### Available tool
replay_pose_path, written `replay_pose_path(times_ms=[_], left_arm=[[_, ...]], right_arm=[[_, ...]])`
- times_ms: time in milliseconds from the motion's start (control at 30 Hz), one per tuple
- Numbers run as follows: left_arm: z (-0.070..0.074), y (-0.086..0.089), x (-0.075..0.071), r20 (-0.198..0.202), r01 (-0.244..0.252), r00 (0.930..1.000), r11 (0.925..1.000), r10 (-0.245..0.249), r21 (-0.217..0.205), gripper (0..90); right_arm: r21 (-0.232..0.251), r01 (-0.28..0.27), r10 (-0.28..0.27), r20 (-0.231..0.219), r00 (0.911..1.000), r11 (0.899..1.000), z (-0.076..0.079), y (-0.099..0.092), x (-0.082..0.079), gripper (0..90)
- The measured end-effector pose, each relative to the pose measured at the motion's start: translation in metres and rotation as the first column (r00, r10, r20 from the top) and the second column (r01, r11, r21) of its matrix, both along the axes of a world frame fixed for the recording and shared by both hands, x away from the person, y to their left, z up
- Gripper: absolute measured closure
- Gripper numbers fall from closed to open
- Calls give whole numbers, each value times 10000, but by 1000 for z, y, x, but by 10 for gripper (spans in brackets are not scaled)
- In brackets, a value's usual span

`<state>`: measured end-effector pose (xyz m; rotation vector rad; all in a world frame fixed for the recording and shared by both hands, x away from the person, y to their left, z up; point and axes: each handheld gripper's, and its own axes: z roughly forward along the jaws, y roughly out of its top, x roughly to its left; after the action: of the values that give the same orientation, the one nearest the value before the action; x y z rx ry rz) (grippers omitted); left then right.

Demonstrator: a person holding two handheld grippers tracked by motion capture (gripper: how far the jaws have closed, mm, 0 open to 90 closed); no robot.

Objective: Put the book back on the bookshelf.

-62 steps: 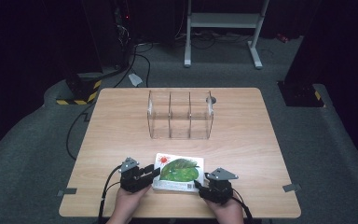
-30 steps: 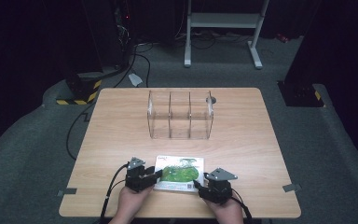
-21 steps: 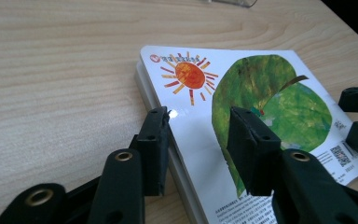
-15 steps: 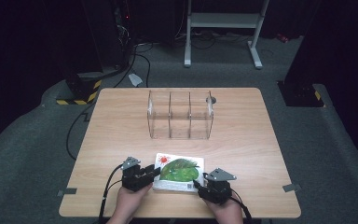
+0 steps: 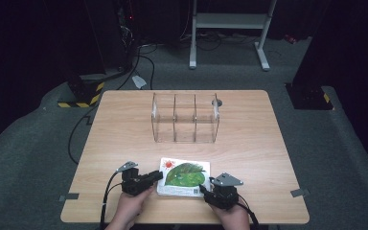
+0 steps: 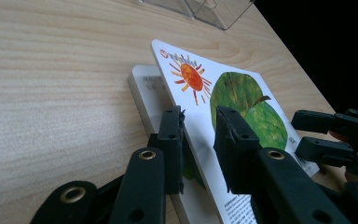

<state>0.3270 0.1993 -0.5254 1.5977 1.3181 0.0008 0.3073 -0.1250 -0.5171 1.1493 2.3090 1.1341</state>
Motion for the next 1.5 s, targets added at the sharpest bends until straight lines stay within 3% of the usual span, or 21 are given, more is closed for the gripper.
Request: replay_pose_path(times_ms=[100, 267, 400, 467, 600, 700, 833, 933, 1100, 1167, 1233, 1300, 1400, 1500], left_arm=[[-3, 1, 0, -167, -19, 9999, 9999, 16, -158, 731], [-3, 1, 1, 90, 57, 9999, 9999, -57, -98, 744], [-1, -2, 2, 524, 161, 9985, 9985, -189, 524, 742], [0, -3, 3, 594, 199, 9980, 9983, -232, 548, 732], [-2, -8, 7, 274, 362, 9989, 9971, -381, 663, 615], [-2, -7, 7, 201, 364, 9991, 9973, -377, 632, 616], [-1, -8, 3, 517, -75, 9987, 9965, 32, 836, 726], [0, -8, 1, 884, -299, 9959, 9883, 167, 1499, 832], [0, -8, 1, 858, -303, 9961, 9898, 184, 1391, 860], [0, -6, 1, 801, -302, 9966, 9930, 211, 1145, 860], [-1, -5, 3, 601, -102, 9982, 9955, 45, 939, 802], [-1, -7, 3, 632, -90, 9980, 9936, 19, 1126, 776], [-1, -7, 4, 565, -12, 9984, 9947, -46, 1024, 743], [0, -14, 7, 540, -94, 9985, 9879, 11, 1546, 684]], right_arm=[[5, 0, 0, -2, 10000, 10000, 0, 0, 0, 488], [13, 26, -25, -7, 10000, 10000, 0, 0, 0, 487], [-23, 19, -18, 38, 10000, 10000, 0, 0, 0, 486], [-17, 32, -32, 42, 10000, 10000, 0, 0, 0, 484], [-64, 61, -60, 73, 10000, 10000, 0, 0, 0, 483], [-92, 38, -37, 116, 9999, 10000, 0, 0, 0, 483], [-73, 40, -40, 99, 9999, 10000, 0, 0, 0, 484], [-66, 45, -45, 107, 9999, 10000, 0, 0, 0, 484], [-86, 31, -30, 104, 9999, 10000, 0, 0, 0, 484], [-69, 59, -58, 99, 9999, 10000, 0, 0, 0, 484], [-54, 65, -65, 101, 9999, 10000, 0, 0, -1, 484], [-59, 55, -54, 107, 9999, 10000, 0, 0, -1, 484], [-73, 15, -14, 125, 9999, 10000, 0, 0, 0, 483], [-69, 0, 0, 124, 9999, 10000, -1, -1, 0, 483]])
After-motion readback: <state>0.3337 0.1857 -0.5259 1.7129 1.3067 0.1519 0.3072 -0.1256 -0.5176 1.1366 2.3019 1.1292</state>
